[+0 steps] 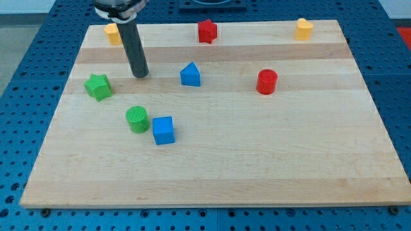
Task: Slide the green circle to the center right
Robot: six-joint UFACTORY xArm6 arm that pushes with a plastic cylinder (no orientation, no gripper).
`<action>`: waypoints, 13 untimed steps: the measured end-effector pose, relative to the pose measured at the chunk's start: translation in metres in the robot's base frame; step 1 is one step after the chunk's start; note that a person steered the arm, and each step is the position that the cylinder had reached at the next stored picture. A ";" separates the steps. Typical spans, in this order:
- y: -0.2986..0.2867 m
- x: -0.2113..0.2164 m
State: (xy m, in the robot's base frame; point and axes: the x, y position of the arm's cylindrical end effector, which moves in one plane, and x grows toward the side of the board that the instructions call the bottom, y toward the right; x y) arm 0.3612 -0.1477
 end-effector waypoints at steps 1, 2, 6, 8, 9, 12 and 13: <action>0.000 0.027; 0.000 0.054; -0.029 0.139; 0.006 0.109; 0.030 0.097; 0.127 0.116; 0.159 0.132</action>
State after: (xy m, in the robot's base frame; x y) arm 0.4934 0.0112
